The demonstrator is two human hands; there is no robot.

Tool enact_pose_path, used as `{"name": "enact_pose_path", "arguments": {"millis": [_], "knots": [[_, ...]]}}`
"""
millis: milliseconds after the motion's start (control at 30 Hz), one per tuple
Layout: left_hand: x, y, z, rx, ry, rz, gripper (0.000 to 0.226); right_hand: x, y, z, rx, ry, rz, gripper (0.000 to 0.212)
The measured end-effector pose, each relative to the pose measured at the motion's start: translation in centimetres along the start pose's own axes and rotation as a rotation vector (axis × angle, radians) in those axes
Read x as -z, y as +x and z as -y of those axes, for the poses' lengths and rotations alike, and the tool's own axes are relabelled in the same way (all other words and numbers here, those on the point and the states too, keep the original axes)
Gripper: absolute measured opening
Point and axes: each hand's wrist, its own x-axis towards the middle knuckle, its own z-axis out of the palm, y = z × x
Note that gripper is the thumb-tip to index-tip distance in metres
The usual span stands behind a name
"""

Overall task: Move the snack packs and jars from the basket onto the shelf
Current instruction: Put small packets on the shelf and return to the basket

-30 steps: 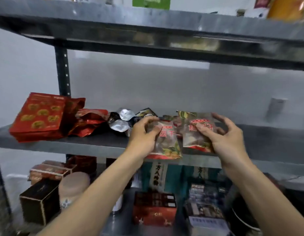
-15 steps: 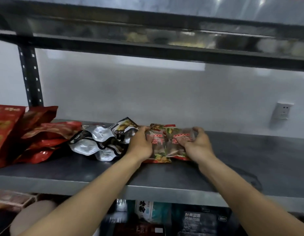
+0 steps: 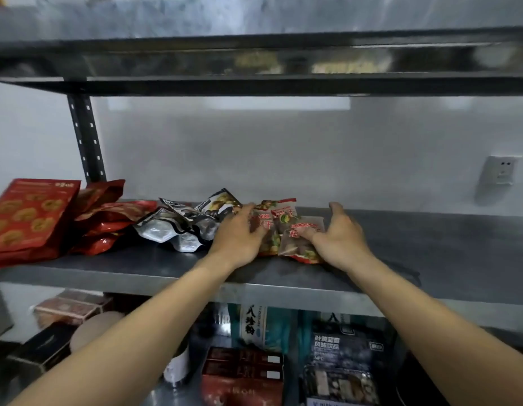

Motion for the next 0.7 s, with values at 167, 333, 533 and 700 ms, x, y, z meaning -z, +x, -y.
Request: {"name": "enact_pose_path", "arguments": {"millis": [167,333,533,700], "knots": [[0.9,-2.6,-0.7,-0.121,0.178,-0.078,0.060,0.5,-2.7,0.8,0.321,-0.318,0.025,0.091],[2.8,-5.9,-1.5,-0.171,0.443,-0.206,0.059,-0.4,-4.6,2.2,0.477,-0.469,0.056,0.090],[7.4,-10.4,0.0,-0.119,0.549,-0.308,0.056,-1.9,-8.8,5.8,0.569,-0.427,0.058,0.086],[12.9,-15.1,2.2,-0.052,0.571,-0.388,0.058,-3.9,-12.5,11.0,0.681,-0.392,0.029,0.082]]}}
